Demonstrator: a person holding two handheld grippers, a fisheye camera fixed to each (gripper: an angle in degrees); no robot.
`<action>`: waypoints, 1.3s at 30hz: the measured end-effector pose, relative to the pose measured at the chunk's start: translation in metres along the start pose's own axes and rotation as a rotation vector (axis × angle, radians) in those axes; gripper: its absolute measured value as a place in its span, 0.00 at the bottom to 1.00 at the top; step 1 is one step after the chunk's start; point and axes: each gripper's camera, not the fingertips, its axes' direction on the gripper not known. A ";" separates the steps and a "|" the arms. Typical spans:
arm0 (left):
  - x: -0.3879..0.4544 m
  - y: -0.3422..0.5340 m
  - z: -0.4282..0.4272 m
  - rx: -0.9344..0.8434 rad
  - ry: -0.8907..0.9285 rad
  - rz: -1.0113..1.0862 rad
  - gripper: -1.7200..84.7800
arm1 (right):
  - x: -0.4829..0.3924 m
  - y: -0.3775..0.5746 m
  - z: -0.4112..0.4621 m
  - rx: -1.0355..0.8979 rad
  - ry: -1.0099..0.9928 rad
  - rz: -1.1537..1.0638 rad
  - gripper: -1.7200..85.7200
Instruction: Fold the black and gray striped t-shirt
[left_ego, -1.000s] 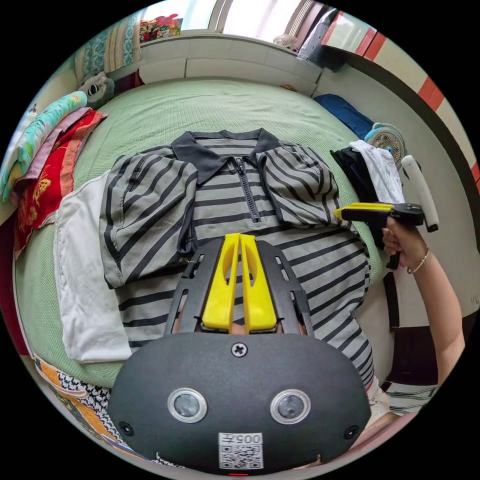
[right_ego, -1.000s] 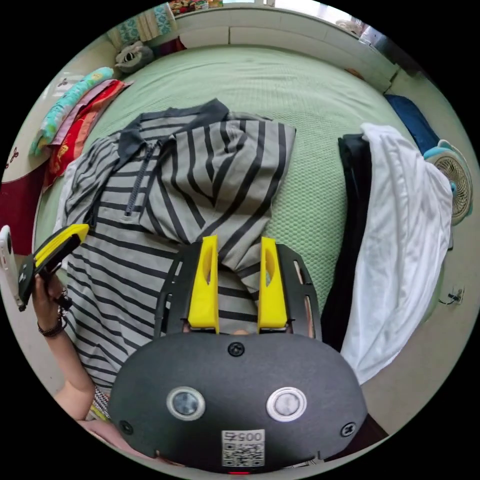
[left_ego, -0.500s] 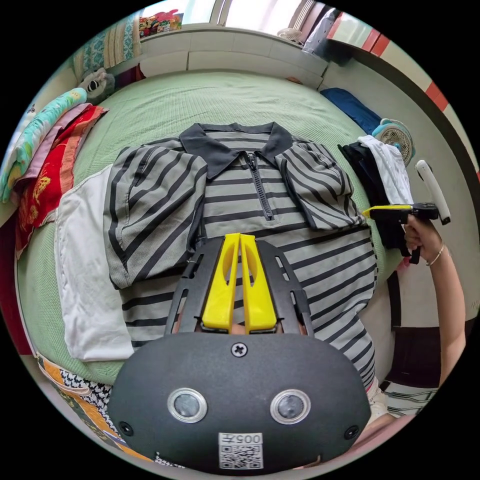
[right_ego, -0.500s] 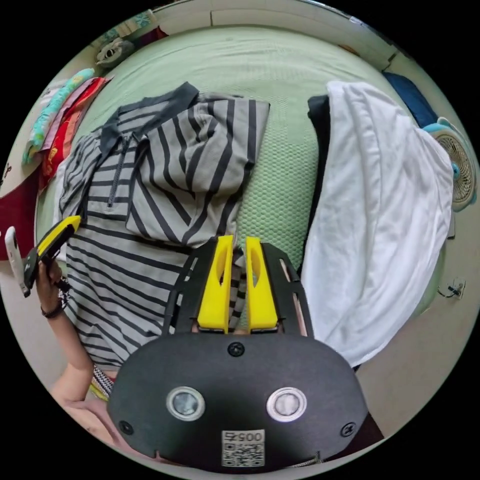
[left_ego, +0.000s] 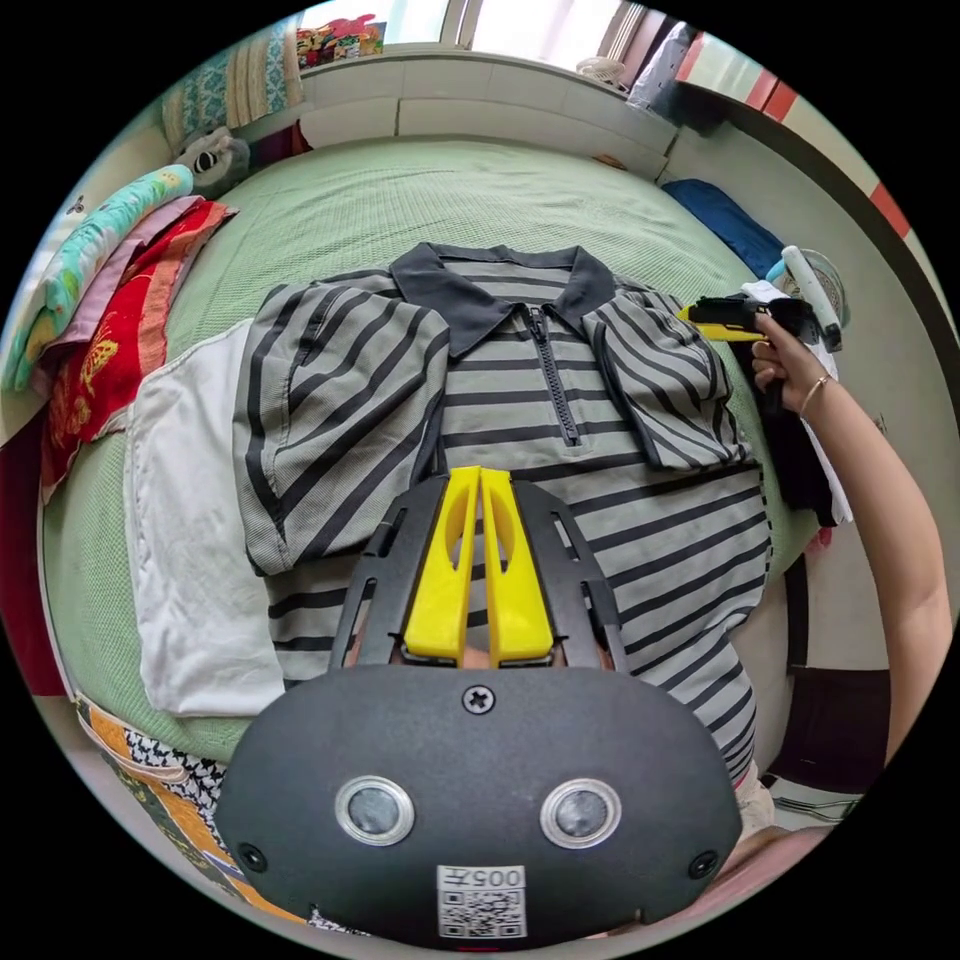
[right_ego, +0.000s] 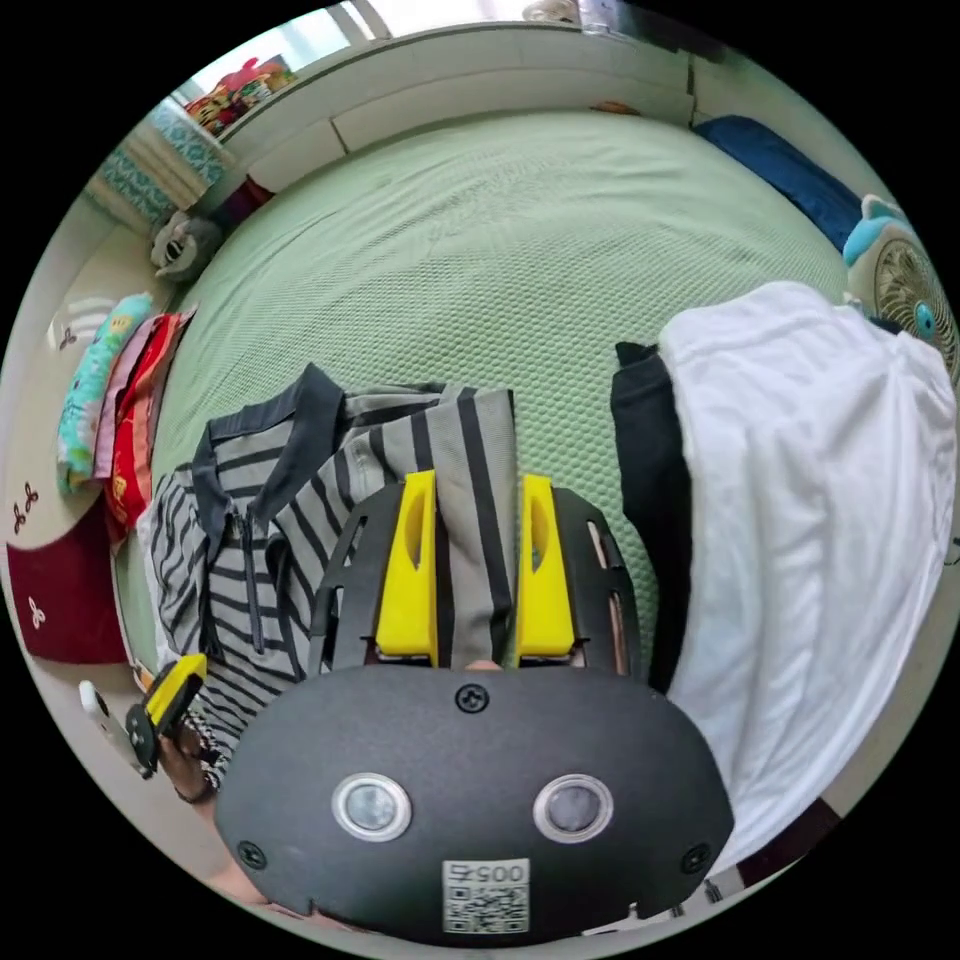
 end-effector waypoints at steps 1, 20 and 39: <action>-0.002 0.000 -0.001 0.007 0.009 -0.009 0.01 | -0.005 -0.002 0.004 0.006 0.032 -0.025 0.13; -0.025 0.017 -0.008 0.074 0.038 -0.090 0.01 | -0.042 0.025 -0.023 0.169 0.028 -0.128 0.10; -0.035 0.216 -0.089 0.187 -0.006 -0.138 0.17 | 0.019 0.370 -0.035 0.219 0.065 -0.275 0.14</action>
